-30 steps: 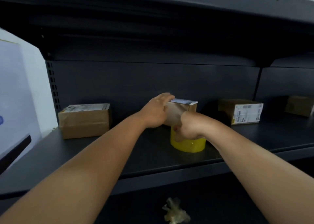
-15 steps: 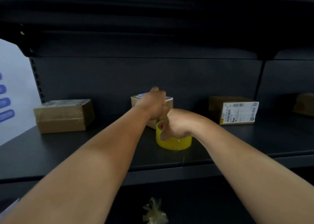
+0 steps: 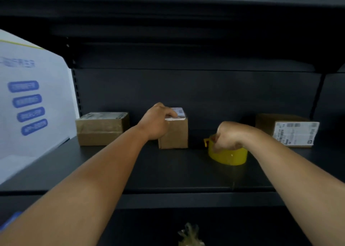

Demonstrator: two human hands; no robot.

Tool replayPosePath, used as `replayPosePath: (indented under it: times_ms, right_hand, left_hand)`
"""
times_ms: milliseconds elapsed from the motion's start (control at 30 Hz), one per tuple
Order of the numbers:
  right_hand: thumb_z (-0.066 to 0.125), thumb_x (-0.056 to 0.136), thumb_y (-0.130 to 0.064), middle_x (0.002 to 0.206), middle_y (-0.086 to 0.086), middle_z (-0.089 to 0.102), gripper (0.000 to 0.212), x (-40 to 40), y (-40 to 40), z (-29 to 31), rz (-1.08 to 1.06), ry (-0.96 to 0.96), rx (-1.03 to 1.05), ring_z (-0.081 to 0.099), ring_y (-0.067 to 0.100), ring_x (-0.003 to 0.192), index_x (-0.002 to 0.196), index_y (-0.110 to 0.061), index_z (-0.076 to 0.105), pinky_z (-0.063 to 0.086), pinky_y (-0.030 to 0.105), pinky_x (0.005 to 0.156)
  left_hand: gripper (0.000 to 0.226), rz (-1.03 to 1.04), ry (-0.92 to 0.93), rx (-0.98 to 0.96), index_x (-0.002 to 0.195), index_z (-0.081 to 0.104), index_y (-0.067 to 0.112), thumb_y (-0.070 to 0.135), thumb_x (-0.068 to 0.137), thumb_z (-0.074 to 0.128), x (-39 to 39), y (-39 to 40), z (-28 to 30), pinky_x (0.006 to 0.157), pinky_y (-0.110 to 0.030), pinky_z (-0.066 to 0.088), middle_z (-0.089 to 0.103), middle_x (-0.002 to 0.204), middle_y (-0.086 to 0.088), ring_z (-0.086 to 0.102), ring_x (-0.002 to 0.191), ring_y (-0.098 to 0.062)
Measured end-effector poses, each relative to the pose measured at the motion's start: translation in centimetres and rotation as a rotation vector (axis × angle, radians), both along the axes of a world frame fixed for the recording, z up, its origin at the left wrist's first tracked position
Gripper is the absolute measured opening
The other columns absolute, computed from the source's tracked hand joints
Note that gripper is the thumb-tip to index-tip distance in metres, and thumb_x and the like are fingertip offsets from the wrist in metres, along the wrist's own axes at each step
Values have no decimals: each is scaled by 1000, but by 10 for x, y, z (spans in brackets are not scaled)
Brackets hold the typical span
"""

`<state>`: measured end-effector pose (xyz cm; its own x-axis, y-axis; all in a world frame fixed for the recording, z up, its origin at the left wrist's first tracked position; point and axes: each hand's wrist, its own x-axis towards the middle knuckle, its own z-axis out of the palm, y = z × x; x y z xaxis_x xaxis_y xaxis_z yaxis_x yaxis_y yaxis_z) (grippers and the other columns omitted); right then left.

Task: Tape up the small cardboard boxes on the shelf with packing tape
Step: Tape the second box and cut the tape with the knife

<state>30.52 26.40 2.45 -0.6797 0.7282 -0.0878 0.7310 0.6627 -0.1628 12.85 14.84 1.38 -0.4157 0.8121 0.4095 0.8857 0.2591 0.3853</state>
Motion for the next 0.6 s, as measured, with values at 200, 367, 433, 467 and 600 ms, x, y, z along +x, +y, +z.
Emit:
replayPosePath:
  times_ms: [200, 367, 433, 467, 600]
  right_hand:
    - [40, 94, -52, 112, 6, 61, 50, -39, -18, -2, -60, 323, 140, 59, 22, 96, 118, -12, 56, 44, 30, 69]
    - [30, 94, -55, 94, 0, 43, 41, -64, -21, -10, -50, 653, -223, 46, 17, 87, 96, -19, 49, 35, 31, 69]
    - [30, 94, -58, 90, -1, 42, 38, -69, -22, -14, -96, 705, -342, 45, 18, 88, 86, -22, 43, 35, 31, 70]
    - [31, 94, -57, 101, 2, 48, 43, -70, -22, -17, -106, 716, -393, 48, 20, 97, 97, -19, 49, 36, 32, 75]
    - [39, 96, -47, 137, 6, 49, 56, -77, -22, -23, -120, 722, -494, 48, 24, 121, 140, -13, 42, 42, 35, 94]
  left_hand:
    - [30, -34, -294, 180, 122, 64, 22, 17, 98, 48, -7, -10, -8, 75, -10, 38, 51, 121, 10, 50, 102, -3]
    - [47, 98, -610, 307, 139, 44, 13, 38, 100, 40, -10, -10, -16, 92, -25, 41, 53, 133, -4, 54, 112, -16]
    - [48, 127, -703, 252, 127, 54, 12, 46, 100, 35, -13, -7, -19, 88, -31, 46, 60, 120, -6, 56, 96, -15]
    - [50, 132, -756, 229, 125, 55, 11, 48, 99, 34, -13, -7, -21, 84, -31, 46, 61, 111, -4, 55, 89, -12]
    - [49, 109, -965, 238, 129, 51, 11, 47, 99, 38, -14, -2, -24, 86, -30, 43, 56, 91, 6, 53, 85, -9]
